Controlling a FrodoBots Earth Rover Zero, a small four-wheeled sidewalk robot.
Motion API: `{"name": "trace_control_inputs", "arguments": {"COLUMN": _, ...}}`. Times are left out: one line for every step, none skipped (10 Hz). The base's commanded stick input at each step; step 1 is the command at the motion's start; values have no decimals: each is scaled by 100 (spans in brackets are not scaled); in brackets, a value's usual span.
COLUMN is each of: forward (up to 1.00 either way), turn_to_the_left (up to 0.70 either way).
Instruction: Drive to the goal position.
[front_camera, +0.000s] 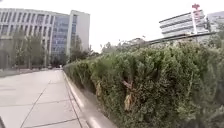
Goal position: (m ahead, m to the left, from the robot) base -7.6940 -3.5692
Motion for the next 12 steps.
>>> {"name": "trace_control_inputs", "arguments": {"forward": 5, "turn_to_the_left": 0}}
{"name": "trace_control_inputs", "arguments": {"forward": 5, "turn_to_the_left": 0}}
{"name": "trace_control_inputs", "arguments": {"forward": 5, "turn_to_the_left": 0}}
{"name": "trace_control_inputs", "arguments": {"forward": 5, "turn_to_the_left": 0}}
{"name": "trace_control_inputs", "arguments": {"forward": 5, "turn_to_the_left": 0}}
{"name": "trace_control_inputs", "arguments": {"forward": 5, "turn_to_the_left": 0}}
{"name": "trace_control_inputs", "arguments": {"forward": 5, "turn_to_the_left": 0}}
{"name": "trace_control_inputs", "arguments": {"forward": 5, "turn_to_the_left": 0}}
{"name": "trace_control_inputs", "arguments": {"forward": 5, "turn_to_the_left": 0}}
{"name": "trace_control_inputs", "arguments": {"forward": 5, "turn_to_the_left": 0}}
{"name": "trace_control_inputs", "arguments": {"forward": 5, "turn_to_the_left": 0}}
{"name": "trace_control_inputs", "arguments": {"forward": 5, "turn_to_the_left": 0}}
